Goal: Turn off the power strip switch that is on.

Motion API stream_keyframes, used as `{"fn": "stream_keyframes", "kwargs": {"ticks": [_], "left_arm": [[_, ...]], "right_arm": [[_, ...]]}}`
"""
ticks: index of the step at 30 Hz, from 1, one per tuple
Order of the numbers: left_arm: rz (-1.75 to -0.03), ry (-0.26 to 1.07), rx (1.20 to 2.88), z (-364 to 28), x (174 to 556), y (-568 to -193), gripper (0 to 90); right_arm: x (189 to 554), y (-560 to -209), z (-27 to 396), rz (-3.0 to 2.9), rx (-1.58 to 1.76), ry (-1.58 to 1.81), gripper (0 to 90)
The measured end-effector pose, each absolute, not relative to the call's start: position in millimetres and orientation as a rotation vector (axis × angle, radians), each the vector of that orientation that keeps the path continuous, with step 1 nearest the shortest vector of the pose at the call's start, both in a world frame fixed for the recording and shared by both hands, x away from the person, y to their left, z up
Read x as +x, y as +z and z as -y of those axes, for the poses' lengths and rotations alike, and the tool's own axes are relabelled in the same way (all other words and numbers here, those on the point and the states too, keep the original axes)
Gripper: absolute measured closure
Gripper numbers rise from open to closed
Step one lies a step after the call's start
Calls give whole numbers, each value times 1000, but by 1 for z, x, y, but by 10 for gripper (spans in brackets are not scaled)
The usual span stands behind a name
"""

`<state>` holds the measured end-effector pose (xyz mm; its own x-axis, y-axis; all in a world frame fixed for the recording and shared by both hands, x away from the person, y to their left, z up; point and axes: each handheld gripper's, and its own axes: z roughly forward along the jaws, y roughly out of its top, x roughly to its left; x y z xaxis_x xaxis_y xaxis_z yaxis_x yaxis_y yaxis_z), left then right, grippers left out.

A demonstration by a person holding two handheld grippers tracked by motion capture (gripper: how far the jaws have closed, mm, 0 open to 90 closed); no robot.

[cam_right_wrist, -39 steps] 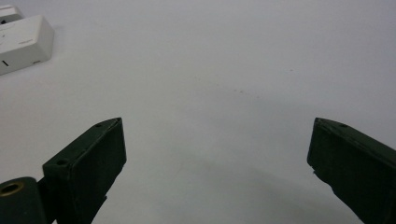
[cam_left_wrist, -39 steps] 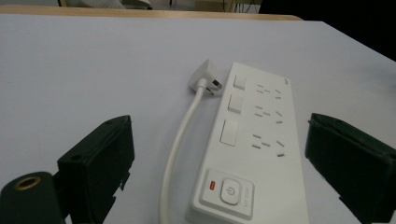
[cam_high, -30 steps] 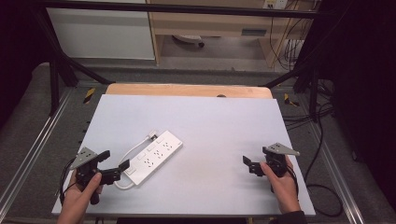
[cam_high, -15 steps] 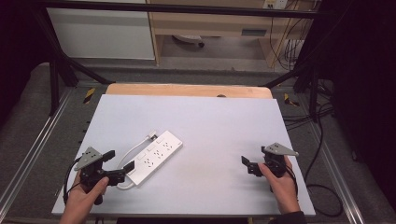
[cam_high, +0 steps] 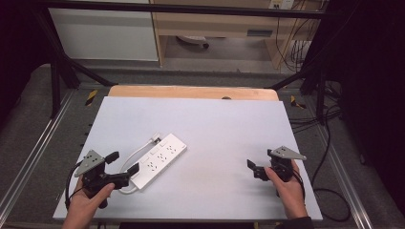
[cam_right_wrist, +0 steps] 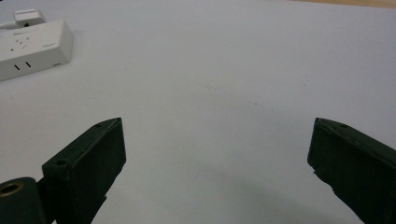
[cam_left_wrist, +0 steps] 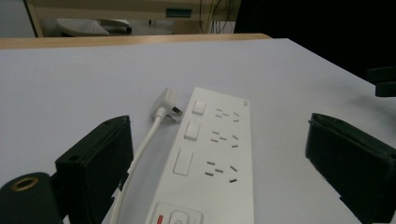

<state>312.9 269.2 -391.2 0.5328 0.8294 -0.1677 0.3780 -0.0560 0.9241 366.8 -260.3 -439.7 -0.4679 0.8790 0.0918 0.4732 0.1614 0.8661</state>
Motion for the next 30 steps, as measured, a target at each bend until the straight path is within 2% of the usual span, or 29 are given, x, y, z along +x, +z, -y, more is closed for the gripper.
{"fn": "stream_keyframes", "kwargs": {"ticks": [14, 26, 27, 28, 30], "left_arm": [[-1024, 555, 1591, -269, 308, -378, 149], [-1018, 546, 1620, -260, 312, -371, 404], [-1014, 546, 1619, -260, 312, -371, 404], [-1010, 544, 1621, -259, 313, -370, 453], [-1000, 544, 1622, -258, 314, -369, 496]], "right_arm": [[367, -438, 263, -1995, 1292, 1241, 48], [367, -439, 264, -1986, 1303, 1227, 49], [367, -439, 264, -1986, 1303, 1227, 49], [367, -439, 264, -1982, 1304, 1228, 49], [367, -439, 265, -1981, 1305, 1228, 49]]}}
